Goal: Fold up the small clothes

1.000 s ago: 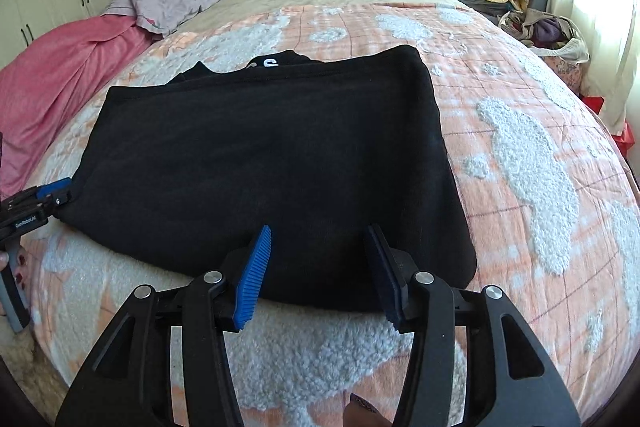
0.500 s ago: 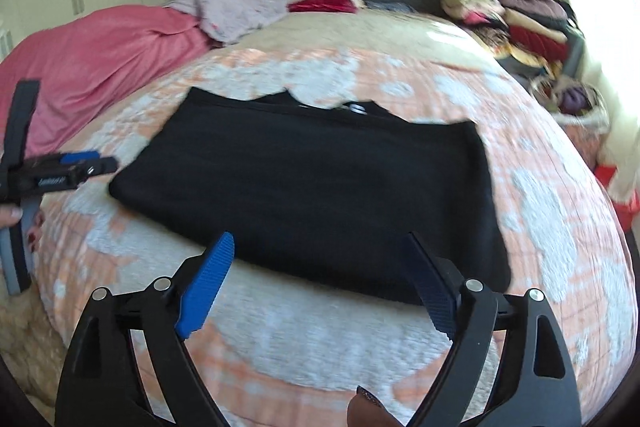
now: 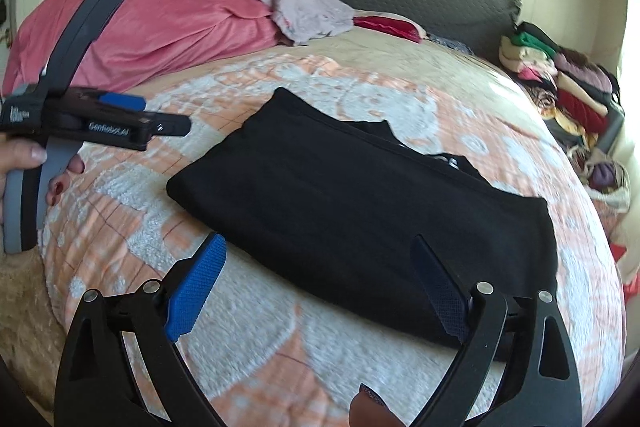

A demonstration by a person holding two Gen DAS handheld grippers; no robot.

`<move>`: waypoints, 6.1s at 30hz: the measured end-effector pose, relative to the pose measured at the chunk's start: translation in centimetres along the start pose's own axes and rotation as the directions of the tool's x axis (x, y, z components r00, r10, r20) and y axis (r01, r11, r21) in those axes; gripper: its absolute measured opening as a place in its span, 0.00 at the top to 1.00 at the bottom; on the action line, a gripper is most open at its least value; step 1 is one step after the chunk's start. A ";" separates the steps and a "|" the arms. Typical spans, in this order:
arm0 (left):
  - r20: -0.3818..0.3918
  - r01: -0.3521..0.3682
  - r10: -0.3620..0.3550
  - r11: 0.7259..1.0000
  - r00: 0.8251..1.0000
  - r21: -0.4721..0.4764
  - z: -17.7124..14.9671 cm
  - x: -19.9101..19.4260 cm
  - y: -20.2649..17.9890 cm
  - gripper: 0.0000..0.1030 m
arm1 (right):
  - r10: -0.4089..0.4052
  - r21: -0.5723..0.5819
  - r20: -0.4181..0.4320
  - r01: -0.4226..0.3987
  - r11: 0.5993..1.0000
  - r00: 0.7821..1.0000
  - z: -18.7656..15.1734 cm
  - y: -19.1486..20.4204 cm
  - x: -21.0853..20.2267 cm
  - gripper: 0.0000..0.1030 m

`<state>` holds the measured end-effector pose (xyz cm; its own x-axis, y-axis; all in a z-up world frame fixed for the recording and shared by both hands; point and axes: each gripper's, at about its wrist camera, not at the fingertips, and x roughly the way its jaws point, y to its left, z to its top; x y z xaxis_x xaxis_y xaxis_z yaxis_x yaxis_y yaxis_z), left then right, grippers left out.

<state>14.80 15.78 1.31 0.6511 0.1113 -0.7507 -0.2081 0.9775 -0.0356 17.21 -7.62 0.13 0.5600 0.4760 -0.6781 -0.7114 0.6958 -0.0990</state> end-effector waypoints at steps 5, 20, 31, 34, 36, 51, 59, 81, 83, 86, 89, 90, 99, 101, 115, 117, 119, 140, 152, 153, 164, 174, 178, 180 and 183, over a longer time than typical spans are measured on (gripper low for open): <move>-0.010 -0.009 0.009 1.000 1.000 -0.002 0.7 0.9 0.3 0.09 | 0.011 -0.052 -0.029 -0.013 0.999 1.000 0.4 2.1 2.2 0.10; -0.055 -0.033 0.032 0.999 0.998 -0.012 2.5 4.7 0.5 0.09 | -0.052 -0.255 -0.081 0.029 0.966 0.995 0.2 7.6 8.0 0.10; -0.099 -0.038 0.035 0.999 0.994 -0.023 3.3 7.2 0.7 0.09 | -0.125 -0.231 -0.050 0.110 0.967 0.991 1.7 7.2 11.8 0.09; -0.112 -0.024 0.019 0.999 0.994 -0.043 3.8 7.8 0.9 0.09 | -0.135 -0.217 -0.040 0.123 0.968 0.990 2.0 6.7 11.7 0.24; -0.122 -0.007 -0.001 0.998 0.992 -0.060 4.2 8.3 0.9 0.09 | -0.107 -0.197 -0.006 0.103 0.975 0.994 2.1 6.4 10.8 0.36; -0.176 0.258 -0.288 0.950 0.941 -0.174 7.3 10.4 -4.7 0.36 | -0.064 -0.022 0.187 0.069 0.997 0.980 2.0 1.5 4.3 0.87; -0.123 0.297 -0.303 0.953 0.945 -0.064 9.8 7.0 -11.3 0.77 | -0.096 0.106 0.269 0.070 0.992 0.958 0.7 -2.2 0.4 0.94; -0.141 0.315 -0.299 0.942 0.944 0.115 10.9 5.7 -25.5 0.78 | -0.173 0.423 0.289 0.036 0.905 0.941 -5.2 -10.3 -5.5 0.94; -0.152 0.315 -0.295 0.941 0.943 0.124 10.6 6.1 -26.5 0.78 | -0.170 0.455 0.279 0.025 0.890 0.945 -5.9 -11.0 -5.6 0.94; -0.168 0.311 -0.287 0.940 0.943 0.137 10.2 6.9 -27.9 0.78 | -0.150 0.503 0.269 -0.006 0.865 0.951 -6.7 -12.1 -5.3 0.94; -0.183 0.309 -0.281 0.940 0.942 0.147 9.8 7.5 -28.9 0.77 | -0.139 0.539 0.256 -0.022 0.842 0.956 -7.4 -13.0 -5.1 0.94; -0.190 0.309 -0.279 0.939 0.941 0.150 9.7 7.8 -29.3 0.77 | -0.136 0.547 0.253 -0.025 0.837 0.958 -7.6 -13.2 -5.0 0.94; -0.219 0.302 -0.261 0.936 0.940 0.180 8.9 9.2 -31.6 0.76 | -0.131 0.596 0.235 -0.036 0.802 0.963 -9.1 -14.2 -4.6 0.94; -0.225 0.297 -0.253 0.936 0.941 0.189 8.8 9.5 -32.1 0.76 | -0.123 0.609 0.234 -0.047 0.791 0.964 -9.4 -14.4 -4.5 0.94; -0.260 0.289 -0.229 0.931 0.938 0.222 7.8 10.7 -34.2 0.62 | -0.076 0.682 0.229 -0.104 0.724 0.970 -10.9 -16.3 -3.7 0.92; -0.266 0.291 -0.230 0.931 0.936 0.221 7.7 10.9 -34.4 0.58 | -0.066 0.693 0.229 -0.115 0.711 0.971 -11.2 -16.7 -3.6 0.91; -0.274 0.301 -0.238 0.928 0.932 0.218 7.7 11.0 -34.5 0.53 | -0.058 0.708 0.228 -0.125 0.695 0.972 -11.6 -17.0 -3.6 0.89; -0.121 0.221 -0.200 0.956 0.972 0.192 5.6 7.3 -25.5 0.33 | 0.018 0.787 0.256 -0.219 0.577 0.966 -12.5 -20.9 -5.1 0.38; -0.129 0.256 -0.234 0.948 0.964 0.190 2.1 6.9 -24.7 0.30 | -0.029 0.830 0.068 -0.041 0.556 0.997 -13.5 -21.6 -3.7 0.72; -0.126 0.258 -0.237 0.948 0.963 0.188 2.0 6.8 -24.6 0.30 | -0.043 0.827 0.065 -0.030 0.561 0.997 -13.3 -21.5 -4.2 0.70; -0.060 0.307 -0.301 0.935 0.952 0.178 1.3 3.0 -23.1 0.25 | -0.215 0.745 0.120 0.056 0.665 0.969 -12.2 -19.1 -10.9 0.28; 0.066 0.315 -0.335 0.926 0.940 0.206 -0.1 -3.8 -21.0 0.09 | -0.304 0.664 0.229 0.081 0.743 0.925 -11.3 -15.4 -17.0 0.05; 0.102 0.300 -0.329 0.927 0.939 0.227 -1.0 -5.9 -20.5 0.09 | -0.312 0.640 0.238 0.093 0.763 0.920 -11.1 -14.4 -18.3 0.05; 0.106 0.304 -0.334 0.925 0.937 0.227 -1.5 -6.6 -20.0 0.09 | -0.315 0.627 0.244 0.098 0.772 0.917 -11.2 -13.8 -19.0 0.05; 0.110 0.299 -0.328 0.929 0.938 0.216 -2.4 -7.3 -19.2 0.09 | -0.321 0.612 0.247 0.110 0.784 0.914 -11.4 -12.9 -19.5 0.04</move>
<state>12.30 -4.20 5.95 0.7595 -0.1961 -0.6202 0.1592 0.9805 -0.1151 10.63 -32.00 6.31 0.8453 0.3448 -0.4080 -0.2362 0.9263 0.2935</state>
